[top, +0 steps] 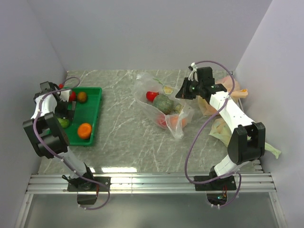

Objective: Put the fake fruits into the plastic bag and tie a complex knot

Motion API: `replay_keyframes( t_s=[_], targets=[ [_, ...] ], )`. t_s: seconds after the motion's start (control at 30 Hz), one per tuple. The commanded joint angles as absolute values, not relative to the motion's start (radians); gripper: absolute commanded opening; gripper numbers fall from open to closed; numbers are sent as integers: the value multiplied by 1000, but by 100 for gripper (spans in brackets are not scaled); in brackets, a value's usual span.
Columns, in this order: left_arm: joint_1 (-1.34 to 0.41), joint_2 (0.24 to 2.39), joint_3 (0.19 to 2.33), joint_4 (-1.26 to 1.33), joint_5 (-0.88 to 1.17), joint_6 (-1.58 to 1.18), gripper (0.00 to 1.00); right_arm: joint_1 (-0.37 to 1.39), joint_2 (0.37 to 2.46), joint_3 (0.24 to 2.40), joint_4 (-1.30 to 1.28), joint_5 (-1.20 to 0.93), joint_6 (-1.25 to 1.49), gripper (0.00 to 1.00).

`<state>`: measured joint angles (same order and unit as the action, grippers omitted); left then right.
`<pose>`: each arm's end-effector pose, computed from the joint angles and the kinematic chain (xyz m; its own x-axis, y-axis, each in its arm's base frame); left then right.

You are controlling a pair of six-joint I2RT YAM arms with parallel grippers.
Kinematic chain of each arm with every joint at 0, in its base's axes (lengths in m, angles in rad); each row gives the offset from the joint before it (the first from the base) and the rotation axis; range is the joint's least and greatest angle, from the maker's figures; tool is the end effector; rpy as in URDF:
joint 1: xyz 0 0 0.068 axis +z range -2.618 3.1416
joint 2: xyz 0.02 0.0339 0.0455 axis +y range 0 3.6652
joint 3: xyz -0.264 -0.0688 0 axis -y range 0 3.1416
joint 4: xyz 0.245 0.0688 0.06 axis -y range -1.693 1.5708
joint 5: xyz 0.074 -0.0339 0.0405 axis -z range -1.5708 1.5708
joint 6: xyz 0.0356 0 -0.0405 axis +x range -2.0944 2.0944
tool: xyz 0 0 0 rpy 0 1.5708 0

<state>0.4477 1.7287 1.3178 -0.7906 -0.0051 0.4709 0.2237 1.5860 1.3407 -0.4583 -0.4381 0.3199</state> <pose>0.3151 0.1515 0.2291 -0.9463 0.0488 -0.3195 -0.0058 0.9858 0.1680 0.3450 0.0940 0.3074 -0.7612 0.1189 -0.6375 -0.2917 0.8152 0.5003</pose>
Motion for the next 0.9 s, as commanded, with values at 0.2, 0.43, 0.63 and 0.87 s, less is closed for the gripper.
replay_keyframes(
  t_s=[0.2,0.43,0.63,0.87],
  targets=[
    [462,1778,1304,-730,-60,474,99,216,1594,1377,-457,-436,298,0],
    [460,1838,1312,-715,-63,468,99,215,1592,1376,-459,-437,298,0],
    [460,1839,1315,-733,-9,451,85,213,1588,1371,-459,-433,293,0],
    [451,1775,1405,-843,83,436,53,210,1580,1371,-462,-433,294,0]
  ],
)
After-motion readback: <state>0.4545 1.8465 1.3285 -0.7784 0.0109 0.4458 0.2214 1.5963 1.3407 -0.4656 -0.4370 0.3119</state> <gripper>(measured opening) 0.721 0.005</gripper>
